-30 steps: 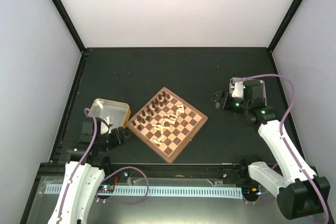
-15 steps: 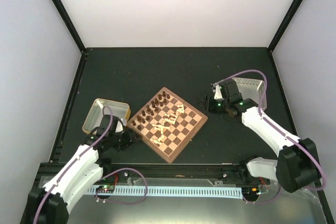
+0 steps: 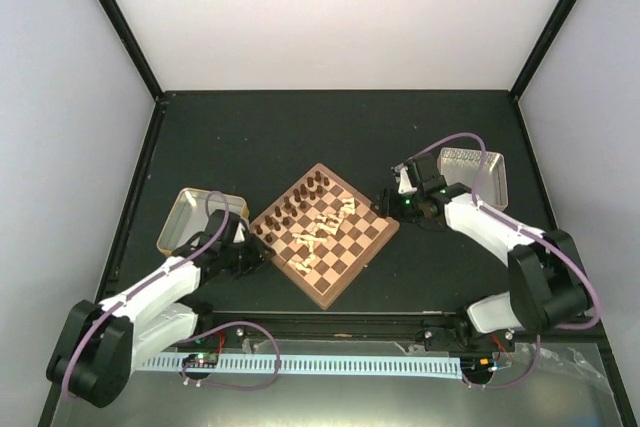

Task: Set up the chess pieces on the board
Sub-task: Adjust the chessboard at the center of the board.

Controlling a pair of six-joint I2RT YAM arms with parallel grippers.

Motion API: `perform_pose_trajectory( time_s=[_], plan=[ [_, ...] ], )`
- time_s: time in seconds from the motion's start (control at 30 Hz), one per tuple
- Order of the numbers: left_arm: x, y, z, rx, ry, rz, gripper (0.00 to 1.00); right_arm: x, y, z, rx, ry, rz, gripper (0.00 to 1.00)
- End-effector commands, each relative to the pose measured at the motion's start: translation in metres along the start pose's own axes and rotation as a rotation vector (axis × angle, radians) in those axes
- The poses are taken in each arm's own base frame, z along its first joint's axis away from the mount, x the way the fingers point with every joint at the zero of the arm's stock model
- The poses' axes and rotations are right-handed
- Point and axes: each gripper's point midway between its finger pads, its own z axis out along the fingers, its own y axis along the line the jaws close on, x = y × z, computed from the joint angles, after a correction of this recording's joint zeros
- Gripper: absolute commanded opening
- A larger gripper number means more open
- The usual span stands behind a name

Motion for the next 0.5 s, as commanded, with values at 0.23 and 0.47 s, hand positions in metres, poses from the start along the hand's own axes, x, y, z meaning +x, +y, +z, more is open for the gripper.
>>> perform_pose_trajectory(
  time_s=[0.23,0.47],
  plan=[
    [-0.044,-0.040,0.015,0.031,-0.086,0.097,0.19,-0.008,-0.020,0.031,0.103,0.041,-0.056,0.55],
    [-0.066,-0.063,0.026,0.033,-0.100,0.161,0.18,-0.004,-0.032,0.037,0.153,0.061,-0.051,0.45]
  ],
)
